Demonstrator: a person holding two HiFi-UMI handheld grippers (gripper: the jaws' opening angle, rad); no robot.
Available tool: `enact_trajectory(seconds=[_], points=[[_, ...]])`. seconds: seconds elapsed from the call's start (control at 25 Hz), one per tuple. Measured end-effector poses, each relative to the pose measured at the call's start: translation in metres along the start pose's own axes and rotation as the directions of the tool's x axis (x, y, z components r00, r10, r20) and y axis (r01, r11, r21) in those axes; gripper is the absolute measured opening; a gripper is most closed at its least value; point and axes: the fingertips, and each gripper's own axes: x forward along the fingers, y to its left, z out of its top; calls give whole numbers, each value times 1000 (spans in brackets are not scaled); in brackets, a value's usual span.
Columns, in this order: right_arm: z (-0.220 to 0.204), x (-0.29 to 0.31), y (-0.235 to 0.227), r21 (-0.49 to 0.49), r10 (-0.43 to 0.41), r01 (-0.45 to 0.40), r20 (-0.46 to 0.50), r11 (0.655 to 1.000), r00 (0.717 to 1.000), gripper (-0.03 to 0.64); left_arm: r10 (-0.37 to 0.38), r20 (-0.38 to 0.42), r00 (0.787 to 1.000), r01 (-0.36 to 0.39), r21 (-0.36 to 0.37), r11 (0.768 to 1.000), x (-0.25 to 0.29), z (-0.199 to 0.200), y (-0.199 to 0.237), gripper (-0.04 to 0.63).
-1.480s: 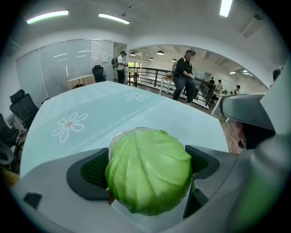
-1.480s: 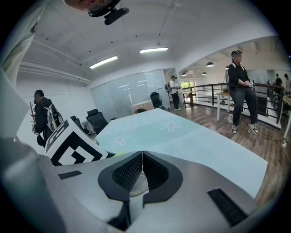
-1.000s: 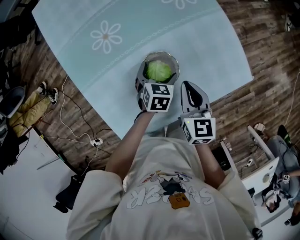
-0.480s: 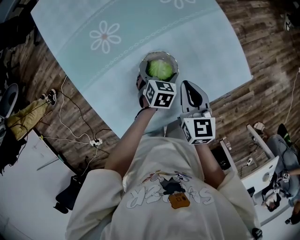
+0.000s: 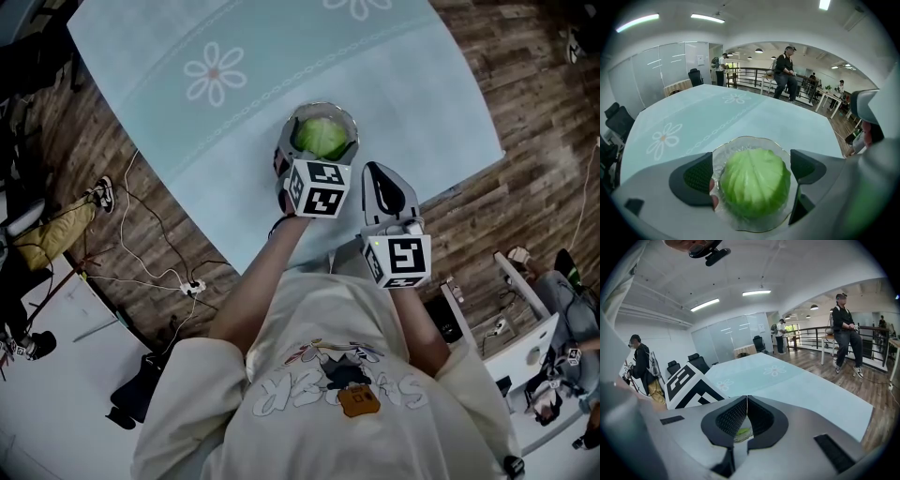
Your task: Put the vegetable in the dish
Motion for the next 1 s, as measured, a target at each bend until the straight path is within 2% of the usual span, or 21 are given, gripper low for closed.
enact_trajectory(seconds=[0.16,0.32,0.44,0.52,0.72,1.0], points=[[2,-1,3,-3,0,0,6,1000,1000,23,-1,21,1000,1,-13,1000,-8,5,6,503],[5,-4,7,-6,3,-3,14,1000,1000,23,-31,45,999,34,-70,997,-19,11,9,458],[8,-7,11,-9,5,-5,21,1000,1000,23,-26,69,997,31,-75,997,-30,15,9,411],[9,-10,11,-13,5,-4,27,1000,1000,23,-26,83,996,33,-84,996,-36,18,7,355],[10,-20,13,-25,4,-3,34,1000,999,23,-50,102,994,63,-125,990,-55,17,-1,257],[18,-33,15,-37,-1,3,53,999,999,23,-71,146,987,88,-111,990,-90,34,-10,156]])
